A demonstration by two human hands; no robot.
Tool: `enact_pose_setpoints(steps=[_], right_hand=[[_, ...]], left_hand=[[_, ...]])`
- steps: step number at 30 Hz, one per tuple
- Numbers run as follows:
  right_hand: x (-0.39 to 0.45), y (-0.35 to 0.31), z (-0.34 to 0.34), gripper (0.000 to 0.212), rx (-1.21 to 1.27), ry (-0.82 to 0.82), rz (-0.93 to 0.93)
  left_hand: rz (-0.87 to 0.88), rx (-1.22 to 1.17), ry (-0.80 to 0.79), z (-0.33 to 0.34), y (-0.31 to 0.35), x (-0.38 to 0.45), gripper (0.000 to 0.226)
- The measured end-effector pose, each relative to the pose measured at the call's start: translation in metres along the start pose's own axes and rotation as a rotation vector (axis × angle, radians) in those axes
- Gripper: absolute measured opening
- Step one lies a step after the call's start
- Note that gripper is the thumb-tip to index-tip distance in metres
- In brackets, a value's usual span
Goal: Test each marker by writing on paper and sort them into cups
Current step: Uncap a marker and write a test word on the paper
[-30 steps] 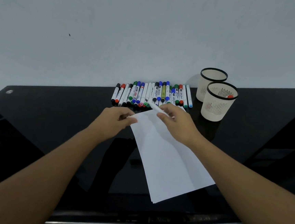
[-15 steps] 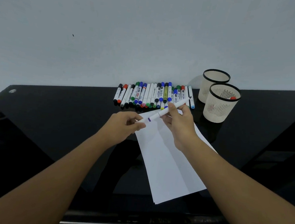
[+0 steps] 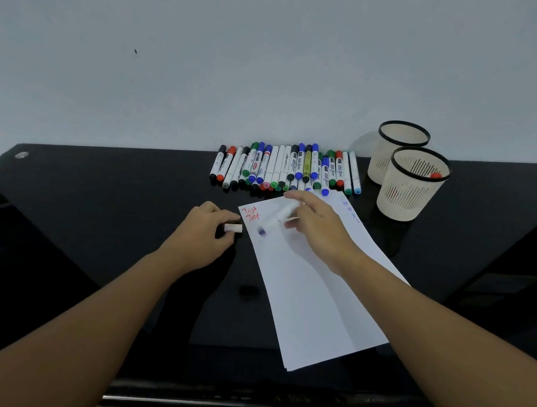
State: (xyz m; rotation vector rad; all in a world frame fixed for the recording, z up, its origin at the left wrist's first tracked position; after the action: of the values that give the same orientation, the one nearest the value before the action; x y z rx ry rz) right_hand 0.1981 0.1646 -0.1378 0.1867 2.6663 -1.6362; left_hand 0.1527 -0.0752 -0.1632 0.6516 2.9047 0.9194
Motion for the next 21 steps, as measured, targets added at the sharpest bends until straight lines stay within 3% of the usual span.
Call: enact_pose_setpoints(steps=[5, 9, 12, 17, 21], right_hand=[[0.004, -0.004, 0.008, 0.032, -0.003, 0.029, -0.077], [0.008, -0.003, 0.022, 0.010, 0.145, 0.061, -0.081], [0.007, 0.006, 0.027, 0.024, 0.257, 0.144, -0.075], [0.007, 0.015, 0.013, 0.024, 0.413, 0.147, -0.006], [0.014, 0.014, 0.003, 0.015, 0.340, 0.117, -0.011]], left_hand=[[-0.023, -0.050, -0.022, 0.003, 0.001, 0.007, 0.053], [0.038, 0.030, 0.030, 0.014, -0.004, 0.007, 0.063], [0.069, 0.053, 0.066, 0.021, -0.011, 0.007, 0.070], [0.132, 0.031, 0.129, 0.023, -0.014, 0.007, 0.060], [0.181, 0.020, 0.146, 0.025, -0.016, 0.008, 0.052]])
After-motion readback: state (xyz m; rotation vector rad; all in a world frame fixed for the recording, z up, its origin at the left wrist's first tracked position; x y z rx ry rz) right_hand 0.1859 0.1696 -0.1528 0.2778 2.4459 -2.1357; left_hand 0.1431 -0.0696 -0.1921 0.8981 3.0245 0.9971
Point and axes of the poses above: each hand's wrist, its own x-axis towards the middle knuckle, its own z-axis out of the palm, y = z × x, the point moved 1 cm from there along x, towards the middle knuckle, and after that the axes turned 7 degrees about -x, right-handed, at the moved point
